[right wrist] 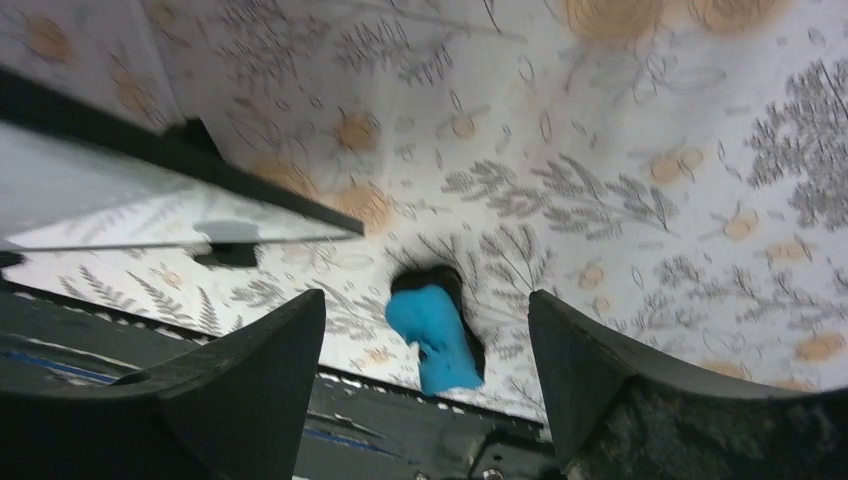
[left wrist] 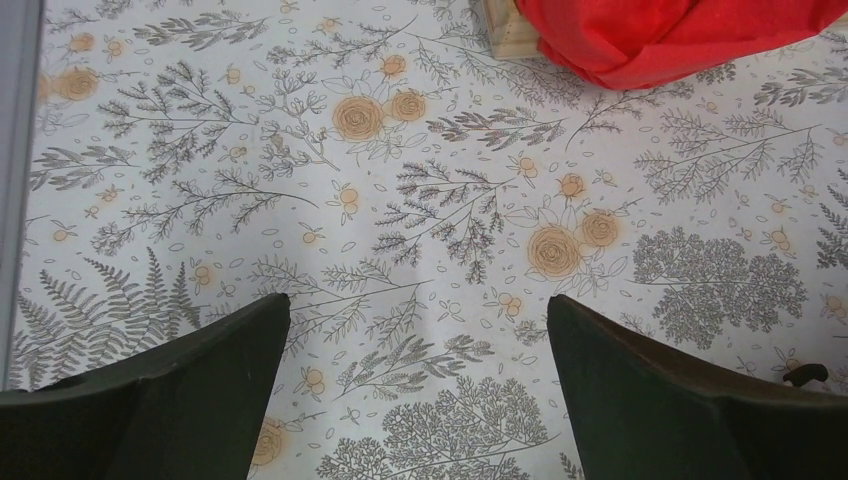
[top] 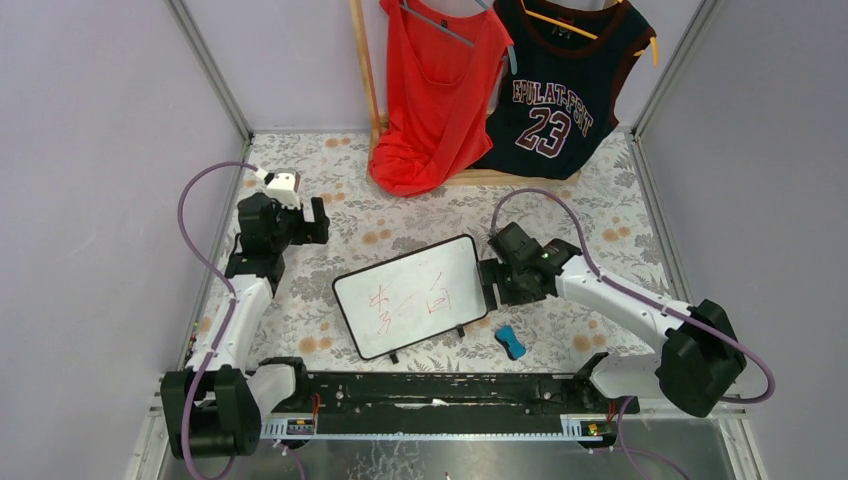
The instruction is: Erase the whiteboard
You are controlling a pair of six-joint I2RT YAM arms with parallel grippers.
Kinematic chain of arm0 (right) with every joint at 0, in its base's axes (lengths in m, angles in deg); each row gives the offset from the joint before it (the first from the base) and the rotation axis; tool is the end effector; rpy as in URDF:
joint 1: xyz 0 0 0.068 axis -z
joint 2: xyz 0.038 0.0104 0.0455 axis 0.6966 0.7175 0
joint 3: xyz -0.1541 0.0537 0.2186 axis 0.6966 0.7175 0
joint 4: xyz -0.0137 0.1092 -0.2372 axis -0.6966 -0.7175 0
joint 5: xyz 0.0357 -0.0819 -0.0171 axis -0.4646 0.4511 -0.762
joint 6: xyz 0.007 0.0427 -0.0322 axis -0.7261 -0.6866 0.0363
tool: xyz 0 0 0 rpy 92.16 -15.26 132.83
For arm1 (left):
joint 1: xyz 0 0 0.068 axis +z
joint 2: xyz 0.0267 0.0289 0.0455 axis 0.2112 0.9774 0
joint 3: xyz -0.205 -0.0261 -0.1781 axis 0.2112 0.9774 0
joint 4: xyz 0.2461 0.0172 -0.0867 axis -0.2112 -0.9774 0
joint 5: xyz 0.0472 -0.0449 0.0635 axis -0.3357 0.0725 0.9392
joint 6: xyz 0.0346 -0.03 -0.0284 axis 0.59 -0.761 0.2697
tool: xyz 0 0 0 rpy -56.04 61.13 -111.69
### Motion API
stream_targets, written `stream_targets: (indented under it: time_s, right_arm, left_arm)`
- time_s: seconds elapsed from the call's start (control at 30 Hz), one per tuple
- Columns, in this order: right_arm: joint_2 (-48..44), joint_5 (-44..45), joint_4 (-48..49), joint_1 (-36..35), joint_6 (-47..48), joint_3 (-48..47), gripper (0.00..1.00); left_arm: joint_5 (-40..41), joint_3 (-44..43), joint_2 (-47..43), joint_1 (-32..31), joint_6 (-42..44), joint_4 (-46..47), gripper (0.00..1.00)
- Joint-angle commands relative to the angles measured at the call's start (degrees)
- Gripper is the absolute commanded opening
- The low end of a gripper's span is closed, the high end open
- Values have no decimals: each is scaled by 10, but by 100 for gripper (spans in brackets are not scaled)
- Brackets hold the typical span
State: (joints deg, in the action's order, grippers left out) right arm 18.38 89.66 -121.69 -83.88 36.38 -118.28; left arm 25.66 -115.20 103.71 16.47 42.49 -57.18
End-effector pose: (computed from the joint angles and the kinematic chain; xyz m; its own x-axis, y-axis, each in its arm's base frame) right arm 0.1920 0.1572 0.2269 -0.8939 -0.1217 -0.4314 -0.2194 0.9580 0.1845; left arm 0.2406 0.0102 0.2603 -0.4181 0.0567 -0.9066 0.1617 0.9868 -0.0129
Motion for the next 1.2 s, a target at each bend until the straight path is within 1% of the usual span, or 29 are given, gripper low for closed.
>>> stream_targets:
  time_s: [0.0, 0.1, 0.2, 0.37, 0.47, 0.6, 0.73, 0.93, 1.17]
  right_arm:
    - [-42, 57, -98, -18, -30, -30, 82]
    - [-70, 87, -110, -17, -45, -36, 82]
    - [-88, 74, -114, -18, -46, -35, 82]
    - [-144, -8, -114, -18, -32, 6, 79]
    - [-194, -55, -113, -18, -36, 40, 74]
    - [-229, -75, -120, -20, -62, 75, 72]
    - [-229, -74, -124, -28, -74, 93, 71]
    - [-183, -56, -109, -41, -77, 104, 70]
    - [-145, -57, -39, -48, -83, 134, 71]
  left_arm:
    - [3, -10, -27, 3, 19, -22, 100]
    - [0, 1, -34, 3, 18, -21, 100]
    - [-3, 4, -31, 3, 19, -24, 100]
    - [-4, 5, -37, 3, 28, -31, 100]
    - [-9, 8, -43, 3, 33, -31, 100]
    - [-26, 8, -44, 3, 36, -34, 100]
    - [-40, 3, -41, 2, 38, -48, 100]
    - [-40, 7, -50, 3, 40, -54, 100]
    - [-35, 15, -61, 3, 46, -60, 100]
